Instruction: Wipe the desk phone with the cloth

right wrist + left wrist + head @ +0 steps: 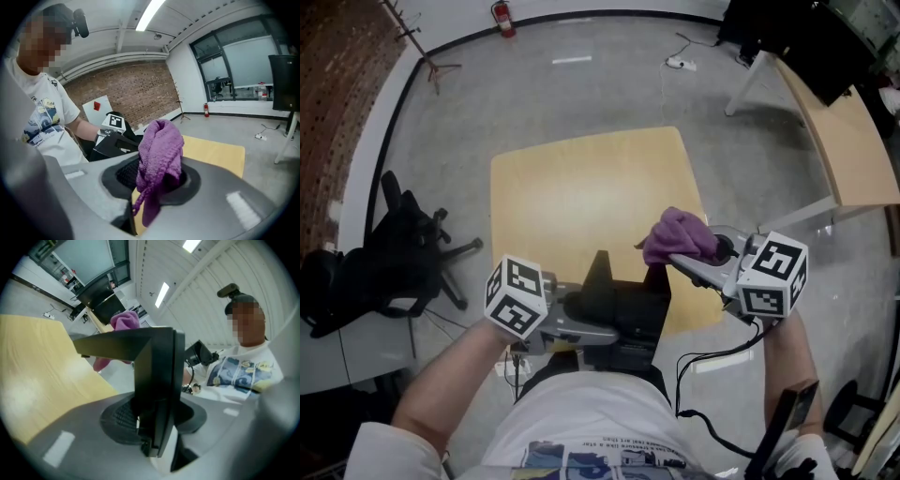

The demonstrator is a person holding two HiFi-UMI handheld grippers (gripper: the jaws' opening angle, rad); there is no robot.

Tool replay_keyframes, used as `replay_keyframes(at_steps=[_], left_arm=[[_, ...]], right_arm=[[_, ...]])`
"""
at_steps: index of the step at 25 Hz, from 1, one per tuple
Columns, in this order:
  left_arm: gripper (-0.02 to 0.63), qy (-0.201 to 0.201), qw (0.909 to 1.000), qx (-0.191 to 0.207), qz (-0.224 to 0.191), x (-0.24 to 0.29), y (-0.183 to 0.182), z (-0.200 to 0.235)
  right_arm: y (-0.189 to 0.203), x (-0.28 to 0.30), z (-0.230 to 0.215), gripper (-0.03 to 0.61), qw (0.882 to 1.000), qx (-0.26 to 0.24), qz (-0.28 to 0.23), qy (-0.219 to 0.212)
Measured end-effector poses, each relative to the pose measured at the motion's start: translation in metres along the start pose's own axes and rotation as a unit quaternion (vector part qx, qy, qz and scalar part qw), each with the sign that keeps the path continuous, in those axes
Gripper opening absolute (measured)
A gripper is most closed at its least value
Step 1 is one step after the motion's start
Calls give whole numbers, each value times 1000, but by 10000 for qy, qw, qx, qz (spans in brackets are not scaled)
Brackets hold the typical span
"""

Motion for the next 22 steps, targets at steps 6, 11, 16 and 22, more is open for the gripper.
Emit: replay_keyframes(at_steps=[6,11,16,22], left_arm=[[179,-20,9997,54,-219,-14,-8,1],[179,-104,9993,7,-362,-23,-18,5],[179,-76,9992,-28,-383,-22,-26,9],[179,3,9998,25,-220,-21,-24,9]], right_arm=[[14,-10,-19,98,9967,325,-212,712],[29,-8,-1,98,9972,508,-218,503],[33,5,36,98,9980,514,-316,-210],[47,3,63,98,9968,452,-238,-616]])
Point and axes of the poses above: the fingertips, and each gripper's own axes: x forward along the fingers, z to its left, y out of its underside, the point moved 3 cm from there along -x, backward along the fingers, and after that the axes turned 6 degrees about -x, right-handed, at the moved point
